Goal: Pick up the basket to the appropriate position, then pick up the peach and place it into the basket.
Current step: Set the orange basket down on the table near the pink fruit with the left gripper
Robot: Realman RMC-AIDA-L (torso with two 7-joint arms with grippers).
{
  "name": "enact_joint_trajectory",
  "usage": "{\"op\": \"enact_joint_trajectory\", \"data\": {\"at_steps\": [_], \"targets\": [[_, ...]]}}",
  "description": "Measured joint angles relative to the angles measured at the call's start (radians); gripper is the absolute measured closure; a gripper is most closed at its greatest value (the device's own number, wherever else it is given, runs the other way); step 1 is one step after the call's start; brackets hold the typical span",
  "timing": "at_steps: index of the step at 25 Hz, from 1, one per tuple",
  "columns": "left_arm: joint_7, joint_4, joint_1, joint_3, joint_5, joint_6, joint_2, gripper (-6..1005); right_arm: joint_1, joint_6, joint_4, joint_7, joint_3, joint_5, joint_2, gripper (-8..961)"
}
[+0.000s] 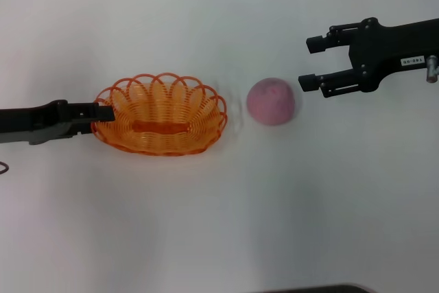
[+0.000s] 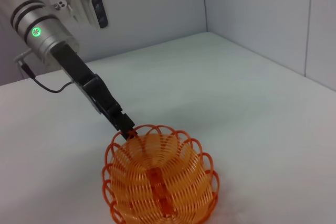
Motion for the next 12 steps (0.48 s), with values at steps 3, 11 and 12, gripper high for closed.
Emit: {"op": "enact_joint_trajectory", "data": {"at_steps": [3,11,12], "targets": [[0.002,0.001,0.001,0.001,0.0,0.01,0.002,400,-0.002,0.0,0.0,0.001,0.001,0.0,0.001,157],[0.062,0.078,0.031,-0.014,0.007,0.017,0.004,362,-0.004,0.0,0.0,0.005,0.011,0.008,0.001,158],[0.099,0.093,0.037,-0.029,0.004,0.013,0.004,357,-0.002,0.0,0.0,0.008,0.019,0.009,0.001,158]]}}
